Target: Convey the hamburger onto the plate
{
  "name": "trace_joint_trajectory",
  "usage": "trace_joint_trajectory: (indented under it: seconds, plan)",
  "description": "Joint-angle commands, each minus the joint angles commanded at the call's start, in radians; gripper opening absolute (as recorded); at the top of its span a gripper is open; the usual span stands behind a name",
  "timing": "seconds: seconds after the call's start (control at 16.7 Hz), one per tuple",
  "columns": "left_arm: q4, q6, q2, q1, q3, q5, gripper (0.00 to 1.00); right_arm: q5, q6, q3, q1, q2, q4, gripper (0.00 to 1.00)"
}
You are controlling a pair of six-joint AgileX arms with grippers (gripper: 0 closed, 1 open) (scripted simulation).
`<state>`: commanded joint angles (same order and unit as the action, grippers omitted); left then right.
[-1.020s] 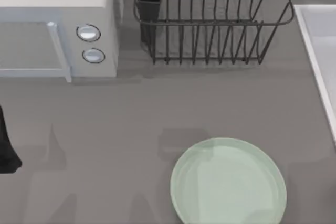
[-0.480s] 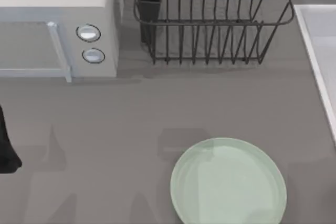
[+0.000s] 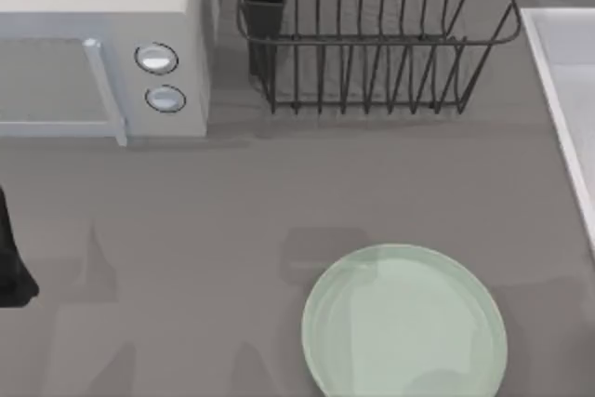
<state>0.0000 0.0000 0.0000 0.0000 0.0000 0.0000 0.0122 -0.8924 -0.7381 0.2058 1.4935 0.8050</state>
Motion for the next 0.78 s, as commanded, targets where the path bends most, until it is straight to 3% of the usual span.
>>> trace_joint_trajectory:
  seconds: [0.36, 0.78]
  plan:
    - [0.0, 0.0, 0.0, 0.0, 0.0, 0.0, 1.0, 0.0, -0.003, -0.176, 0.002, -0.112, 0.307, 0.0]
    - [0.0, 0.0, 0.0, 0.0, 0.0, 0.0, 1.0, 0.0, 0.001, -0.2, 0.0, -0.132, 0.337, 0.0]
